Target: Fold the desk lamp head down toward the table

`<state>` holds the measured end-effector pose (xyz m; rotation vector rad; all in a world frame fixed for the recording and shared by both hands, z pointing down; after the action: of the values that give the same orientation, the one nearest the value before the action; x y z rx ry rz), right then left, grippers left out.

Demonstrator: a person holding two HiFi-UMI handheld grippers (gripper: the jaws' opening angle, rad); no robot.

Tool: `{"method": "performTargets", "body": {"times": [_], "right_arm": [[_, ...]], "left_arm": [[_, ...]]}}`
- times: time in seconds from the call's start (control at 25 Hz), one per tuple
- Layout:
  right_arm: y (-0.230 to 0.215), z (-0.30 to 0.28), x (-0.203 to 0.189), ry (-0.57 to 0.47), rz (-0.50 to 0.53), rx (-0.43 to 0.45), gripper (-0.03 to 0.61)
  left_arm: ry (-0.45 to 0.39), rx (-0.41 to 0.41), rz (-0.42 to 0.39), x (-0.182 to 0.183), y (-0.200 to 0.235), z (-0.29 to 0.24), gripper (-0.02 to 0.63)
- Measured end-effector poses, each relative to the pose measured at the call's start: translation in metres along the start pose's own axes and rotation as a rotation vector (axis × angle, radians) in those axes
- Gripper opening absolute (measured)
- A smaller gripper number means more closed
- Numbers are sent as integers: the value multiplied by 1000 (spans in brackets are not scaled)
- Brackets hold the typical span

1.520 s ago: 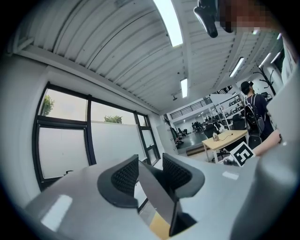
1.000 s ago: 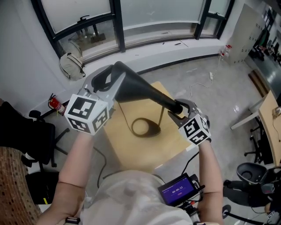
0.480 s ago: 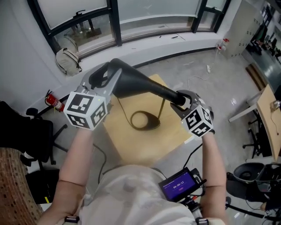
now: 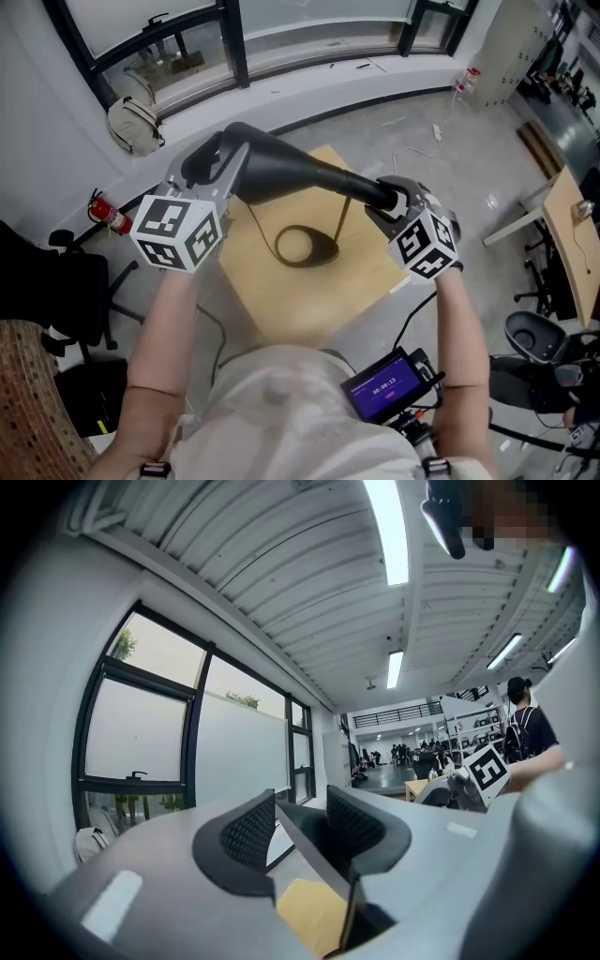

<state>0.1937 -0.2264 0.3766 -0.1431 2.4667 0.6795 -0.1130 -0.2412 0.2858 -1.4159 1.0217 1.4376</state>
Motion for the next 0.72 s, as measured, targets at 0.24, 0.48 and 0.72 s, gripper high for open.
{"method": "performTargets", "body": {"times": [0.24, 0.48, 0.72], "right_arm": [[3, 0, 1, 16, 7, -2, 225], [4, 1, 3, 34, 32, -6, 225], [3, 5, 5, 57, 48, -8, 226]], "left_arm": [[2, -6, 19, -9, 3, 3, 173], [25, -7, 52, -21, 10, 5, 175], [35, -13, 81, -26, 11, 5, 175]]}}
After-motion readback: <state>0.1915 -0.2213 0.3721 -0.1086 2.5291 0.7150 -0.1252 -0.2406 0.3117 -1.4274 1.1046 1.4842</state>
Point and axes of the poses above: the fingertips, and each gripper's own axes: z backward along the fingers, y to its left, x out of its top, the point moved 8 cm from there along z, backward along the fingers, and after that the axes turned 13 degrees about x, right-handed, at the moved point
